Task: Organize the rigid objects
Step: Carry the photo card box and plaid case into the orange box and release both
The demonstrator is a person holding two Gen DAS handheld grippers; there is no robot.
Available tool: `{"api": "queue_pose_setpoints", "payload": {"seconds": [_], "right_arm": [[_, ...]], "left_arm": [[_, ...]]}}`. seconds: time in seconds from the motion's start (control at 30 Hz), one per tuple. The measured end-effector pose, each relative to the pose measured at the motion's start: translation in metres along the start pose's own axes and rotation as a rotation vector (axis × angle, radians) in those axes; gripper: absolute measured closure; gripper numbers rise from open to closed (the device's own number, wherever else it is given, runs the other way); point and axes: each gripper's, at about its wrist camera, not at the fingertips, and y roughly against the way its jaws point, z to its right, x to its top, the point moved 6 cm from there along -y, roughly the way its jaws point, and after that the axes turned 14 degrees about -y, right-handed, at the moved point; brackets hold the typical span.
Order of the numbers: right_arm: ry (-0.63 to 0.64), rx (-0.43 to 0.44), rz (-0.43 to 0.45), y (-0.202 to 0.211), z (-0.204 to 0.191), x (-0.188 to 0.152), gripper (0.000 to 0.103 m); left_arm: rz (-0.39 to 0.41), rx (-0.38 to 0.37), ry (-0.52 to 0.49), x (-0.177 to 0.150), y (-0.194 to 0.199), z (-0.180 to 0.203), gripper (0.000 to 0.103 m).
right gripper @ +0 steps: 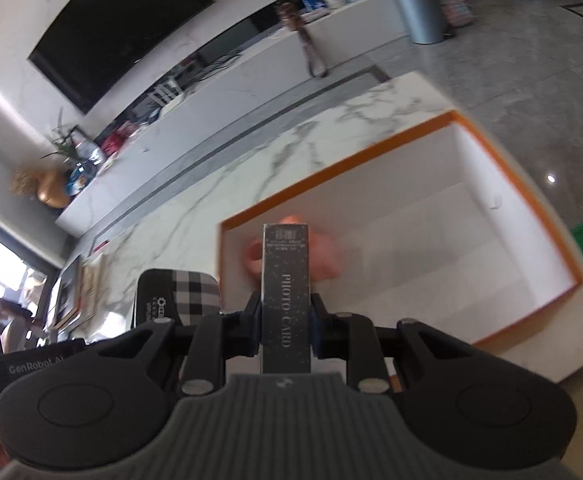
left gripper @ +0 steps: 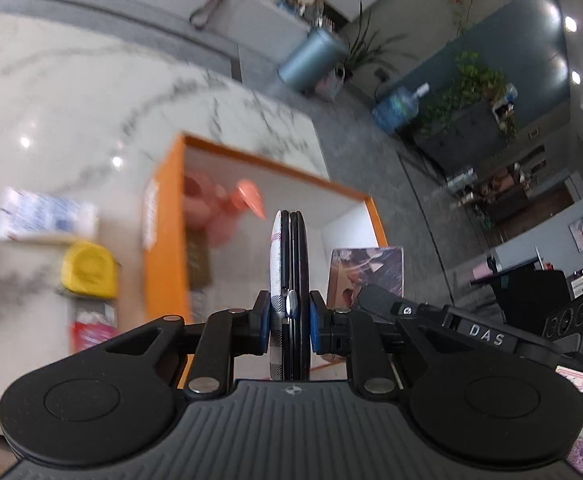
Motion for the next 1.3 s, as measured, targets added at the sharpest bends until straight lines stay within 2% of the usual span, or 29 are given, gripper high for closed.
{"api": "queue_pose_setpoints", "payload": {"seconds": [0.1, 0.2, 0.4, 0.63, 0.87, 1.1, 1.2, 1.3], "right_arm": [[-0.016, -0.028, 0.001, -0.001, 0.022, 0.011, 0.079], [-0.029, -0.046, -0.016, -0.011, 0.038, 0.019, 0.079], [-0.006, -0.105, -0.068, -0.047, 0.06, 0.036, 0.08], [0.008, -0.114, -0.128, -0.088, 0.075, 0.064, 0.08], [0.009, -0.118, -0.179, -0.127, 0.083, 0.083, 0.08], [0.037, -0.125, -0.222, -0.152, 0.082, 0.083, 0.08], [0.038, -0.131, -0.24, -0.159, 0.083, 0.081, 0.08], [0.039, -0.14, -0.248, -0.161, 0.084, 0.08, 0.08]], "left_arm": [[-0.041, 0.009, 0.017, -0.002, -0.032, 0.005, 0.083], [-0.046, -0.003, 0.061, 0.0, -0.058, 0.006, 0.083], [-0.06, 0.048, 0.088, 0.007, -0.1, 0.006, 0.083], [-0.044, 0.115, 0.182, 0.018, -0.143, -0.012, 0.083], [-0.007, 0.172, 0.223, 0.022, -0.16, -0.02, 0.083], [-0.014, 0.229, 0.24, 0.015, -0.165, -0.03, 0.081], [-0.076, 0.291, 0.207, 0.014, -0.164, -0.032, 0.074], [-0.109, 0.337, 0.142, 0.015, -0.16, -0.031, 0.072]]}}
